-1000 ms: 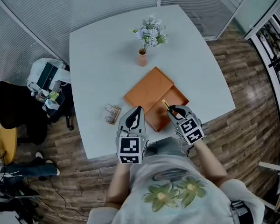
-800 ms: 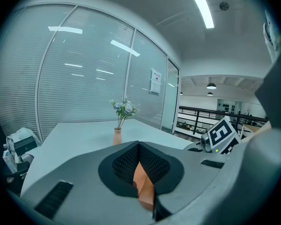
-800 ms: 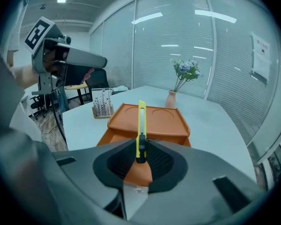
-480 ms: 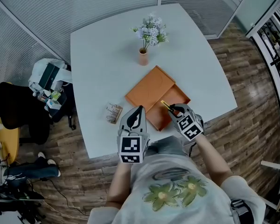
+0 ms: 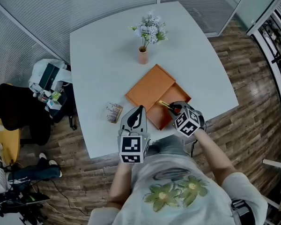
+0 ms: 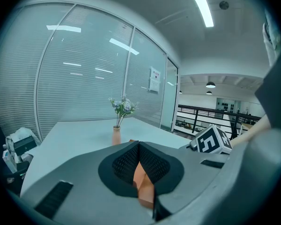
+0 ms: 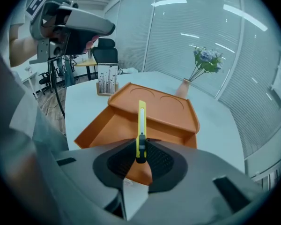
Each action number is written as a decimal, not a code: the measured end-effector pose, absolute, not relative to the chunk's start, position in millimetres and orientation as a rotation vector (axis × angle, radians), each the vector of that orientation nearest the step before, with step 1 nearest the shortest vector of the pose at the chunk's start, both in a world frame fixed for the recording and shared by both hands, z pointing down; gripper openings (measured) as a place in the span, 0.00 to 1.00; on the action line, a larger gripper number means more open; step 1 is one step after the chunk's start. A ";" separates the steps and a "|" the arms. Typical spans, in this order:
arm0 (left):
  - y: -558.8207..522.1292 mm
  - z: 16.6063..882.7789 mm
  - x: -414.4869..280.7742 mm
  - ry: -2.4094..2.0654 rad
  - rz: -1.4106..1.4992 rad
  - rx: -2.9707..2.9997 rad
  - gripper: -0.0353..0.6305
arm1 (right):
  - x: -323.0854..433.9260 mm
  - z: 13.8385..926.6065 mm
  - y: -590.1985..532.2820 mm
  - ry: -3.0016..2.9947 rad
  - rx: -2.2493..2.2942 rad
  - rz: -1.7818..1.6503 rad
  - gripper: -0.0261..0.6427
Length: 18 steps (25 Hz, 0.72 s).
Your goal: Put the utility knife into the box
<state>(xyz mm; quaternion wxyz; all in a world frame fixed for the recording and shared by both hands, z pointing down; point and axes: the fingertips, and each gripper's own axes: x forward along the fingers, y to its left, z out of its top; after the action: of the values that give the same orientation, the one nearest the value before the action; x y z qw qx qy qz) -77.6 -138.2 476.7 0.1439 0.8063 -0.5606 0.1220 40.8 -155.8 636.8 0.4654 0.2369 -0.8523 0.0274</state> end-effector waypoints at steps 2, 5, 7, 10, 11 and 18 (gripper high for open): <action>-137.5 478.1 -77.2 -1.612 0.355 2.321 0.05 | 40.2 640.8 -156.1 -2.072 0.562 0.056 0.15; -134.9 479.8 -75.8 -1.606 0.358 2.318 0.05 | 39.3 646.2 -156.0 -2.046 0.531 0.035 0.15; -133.2 479.5 -74.5 -1.604 0.357 2.318 0.05 | 39.4 648.4 -155.6 -2.032 0.512 0.023 0.15; -131.5 477.6 -75.1 -1.601 0.354 2.319 0.05 | 38.2 650.2 -154.8 -2.010 0.489 0.011 0.15; -131.3 477.2 -75.8 -1.600 0.352 2.319 0.05 | 37.6 651.5 -154.5 -2.002 0.479 0.006 0.15; -127.8 479.3 -79.6 -1.601 0.347 2.317 0.05 | 34.0 664.0 -151.4 -1.930 0.385 -0.077 0.15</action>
<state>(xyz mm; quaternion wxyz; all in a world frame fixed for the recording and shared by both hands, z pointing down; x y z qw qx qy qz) -79.6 -127.8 479.3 0.1512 0.8071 -0.5578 0.1208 34.0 -151.4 664.0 0.5532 0.1627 -0.8163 -0.0325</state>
